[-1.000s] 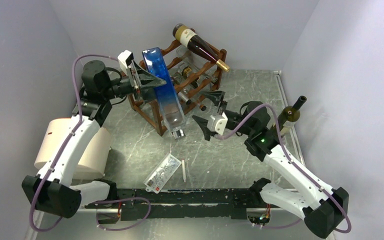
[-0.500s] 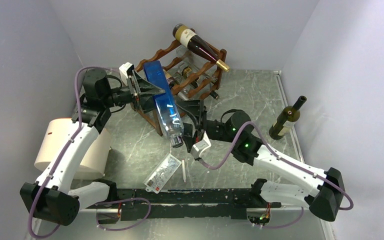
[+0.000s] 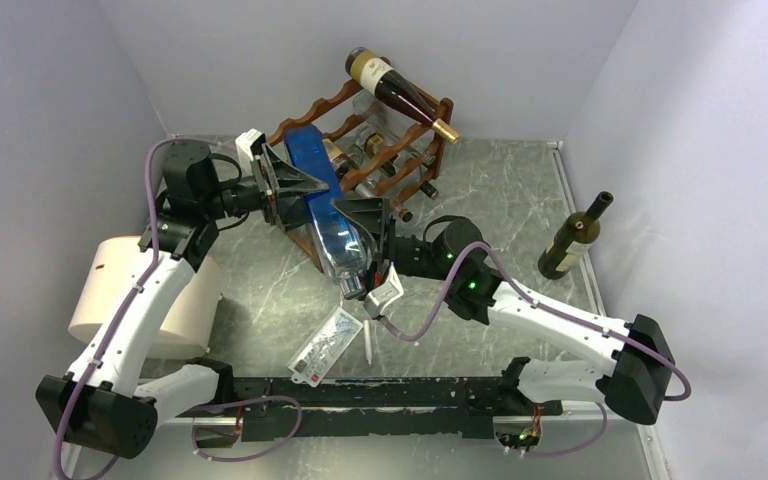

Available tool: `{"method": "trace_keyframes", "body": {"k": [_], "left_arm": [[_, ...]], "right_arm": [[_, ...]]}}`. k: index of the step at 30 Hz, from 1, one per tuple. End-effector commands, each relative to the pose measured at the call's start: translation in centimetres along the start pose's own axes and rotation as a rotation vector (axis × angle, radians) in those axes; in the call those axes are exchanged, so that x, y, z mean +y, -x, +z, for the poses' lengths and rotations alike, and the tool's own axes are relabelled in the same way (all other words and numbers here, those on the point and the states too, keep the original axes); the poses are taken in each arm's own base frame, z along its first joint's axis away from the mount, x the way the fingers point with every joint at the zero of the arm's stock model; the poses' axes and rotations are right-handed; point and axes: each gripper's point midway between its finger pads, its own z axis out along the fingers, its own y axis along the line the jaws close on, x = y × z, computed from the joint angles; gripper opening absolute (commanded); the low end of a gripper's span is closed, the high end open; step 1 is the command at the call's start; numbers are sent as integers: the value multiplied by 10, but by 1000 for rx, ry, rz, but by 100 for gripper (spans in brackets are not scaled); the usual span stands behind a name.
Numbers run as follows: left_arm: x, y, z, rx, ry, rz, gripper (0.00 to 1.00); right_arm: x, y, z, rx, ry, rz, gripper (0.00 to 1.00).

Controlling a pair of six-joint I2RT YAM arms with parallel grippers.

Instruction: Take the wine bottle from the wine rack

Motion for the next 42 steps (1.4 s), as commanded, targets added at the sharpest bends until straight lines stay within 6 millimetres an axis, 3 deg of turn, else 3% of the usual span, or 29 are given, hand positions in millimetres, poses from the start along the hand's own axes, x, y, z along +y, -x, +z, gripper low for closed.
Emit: {"method": "trace_keyframes", "body": {"k": [1, 5, 10, 12, 13, 16, 18, 19, 20, 33, 38, 42], "left_arm": [[-30, -15, -11, 6, -84, 107, 7], [-27, -14, -10, 9, -81, 108, 7], [-23, -11, -8, 1, -70, 100, 7], [-21, -11, -8, 4, -63, 108, 7], [-20, -11, -8, 7, -56, 113, 9], [-15, -11, -6, 29, -50, 121, 30], [-13, -11, -5, 46, -53, 132, 57], [-12, -11, -4, 48, -49, 141, 77], [-11, -10, -4, 44, -41, 157, 97], [0, 18, -27, -246, 196, 338, 99], [-8, 44, -67, -550, 317, 468, 99], [-23, 46, -100, -725, 315, 559, 99]], "right_arm": [[-35, 13, 4, -38, -91, -73, 100], [-28, 16, 7, -20, -92, -73, 100], [-25, 22, 10, -34, -74, -60, 89], [-27, 20, 10, -18, -78, -71, 79], [-27, 19, 10, -11, -82, -73, 65], [-29, 19, 11, -5, -102, -72, 41], [-33, 17, 10, 10, -120, -73, 23], [-36, 15, 10, 23, -127, -81, 6], [-38, 14, 10, 37, -137, -87, 0], [-93, 0, -10, 173, -333, -104, 0], [-121, -7, -27, 263, -402, -66, 0], [-146, -18, -52, 384, -465, -2, 0]]}}
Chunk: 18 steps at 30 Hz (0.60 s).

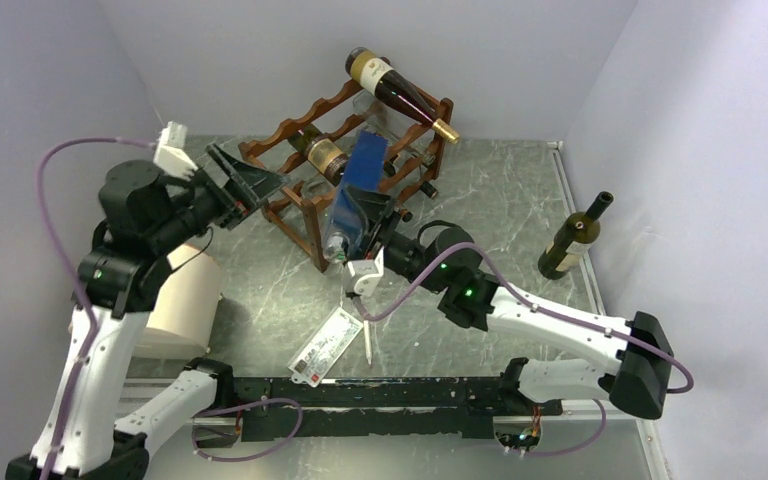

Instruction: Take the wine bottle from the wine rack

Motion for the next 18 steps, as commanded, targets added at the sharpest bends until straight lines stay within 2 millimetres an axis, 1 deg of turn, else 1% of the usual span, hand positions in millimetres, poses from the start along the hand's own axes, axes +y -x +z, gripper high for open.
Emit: {"method": "trace_keyframes", "body": {"k": [1, 3, 5, 6, 7, 8, 10, 12, 15, 18], "left_arm": [[7, 36, -33, -256, 82, 126, 99], [6, 40, -44, -307, 85, 151, 99], [9, 44, -54, -354, 102, 162, 99], [12, 46, -58, -374, 115, 163, 99], [14, 47, -62, -393, 127, 163, 99], [16, 48, -64, -406, 134, 164, 99], [17, 48, -66, -415, 131, 168, 99], [18, 45, -63, -404, 124, 170, 99], [20, 41, -58, -371, 125, 159, 99], [22, 36, -54, -348, 120, 146, 99]], "right_arm": [[-152, 14, -40, 91, -391, -24, 0], [-168, 2, -56, 180, -444, 27, 0], [-178, -12, -74, 273, -505, 99, 0], [-184, -20, -85, 331, -553, 142, 0], [-188, -34, -100, 420, -623, 208, 0], [-189, -45, -112, 496, -675, 252, 0], [-183, -70, -132, 649, -753, 311, 0], [-177, -95, -153, 754, -851, 403, 0], [-156, -138, -177, 849, -880, 551, 0], [-138, -176, -216, 936, -970, 681, 0]]}}
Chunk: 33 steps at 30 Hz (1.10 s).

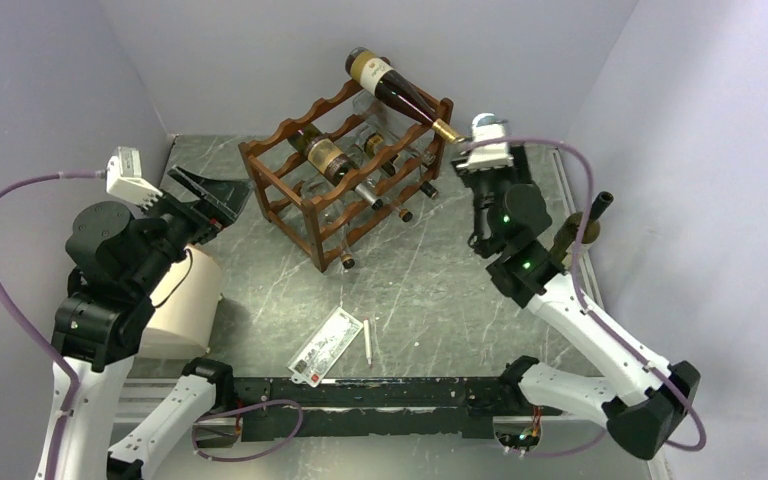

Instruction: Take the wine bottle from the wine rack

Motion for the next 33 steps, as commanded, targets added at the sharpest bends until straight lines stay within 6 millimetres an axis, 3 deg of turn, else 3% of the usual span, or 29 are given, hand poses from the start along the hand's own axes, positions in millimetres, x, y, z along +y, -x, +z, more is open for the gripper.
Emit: {"method": "trace_keyframes", "body": {"k": [1, 4, 8, 14, 21, 33], "left_arm": [[6, -6, 5, 17, 13, -2, 99], [8, -9, 5, 19, 10, -13, 99], [9, -12, 7, 25, 2, -15, 99], [9, -18, 13, 69, 6, -11, 99], [9, -18, 15, 54, -7, -3, 99], [2, -28, 27, 115, -45, -34, 99]], "right_arm": [[-44, -57, 1, 158, -160, 319, 0], [-49, -105, 3, 289, -217, 347, 0], [-40, -164, 0, 427, -258, 396, 0], [-54, -209, -7, 513, -379, 434, 0], [-72, -231, -17, 533, -457, 438, 0], [-84, -243, -26, 504, -521, 445, 0]]}}
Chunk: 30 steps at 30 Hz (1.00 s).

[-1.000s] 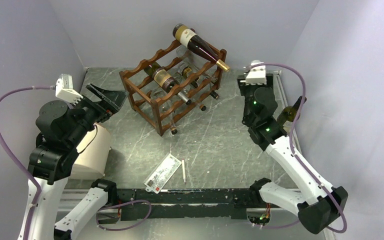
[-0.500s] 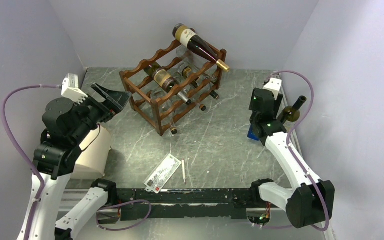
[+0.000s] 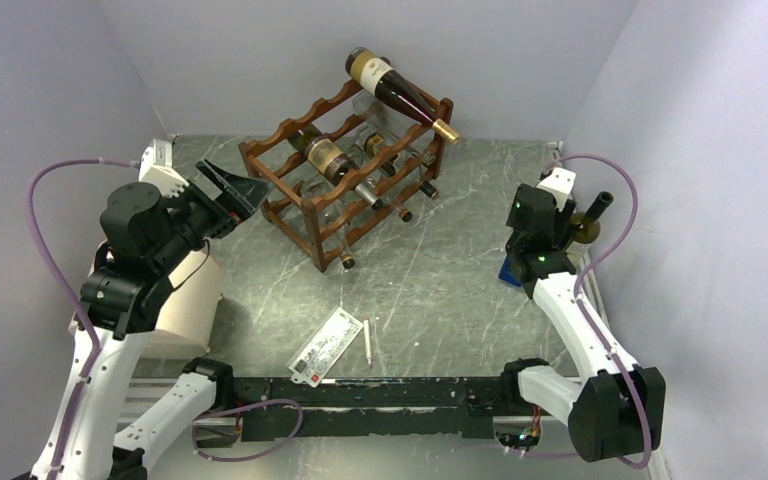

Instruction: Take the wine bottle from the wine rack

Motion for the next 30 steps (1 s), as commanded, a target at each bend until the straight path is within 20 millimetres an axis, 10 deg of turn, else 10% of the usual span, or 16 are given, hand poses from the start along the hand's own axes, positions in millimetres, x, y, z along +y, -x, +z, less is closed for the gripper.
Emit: {"method": "trace_keyframes", "body": {"k": [1, 9, 20, 30], "left_arm": [[-15, 2, -3, -5, -77, -4, 99], [-17, 3, -8, -4, -77, -1, 99], [-13, -6, -18, 3, -94, -9, 99], [-11, -8, -21, 4, -97, 38, 99]], "right_arm": [[-14, 50, -2, -178, -56, 161, 0], [-14, 39, -1, -184, -49, 176, 0], [-9, 41, -12, -175, 29, 164, 63], [-10, 55, -22, -181, 63, 127, 85]]}}
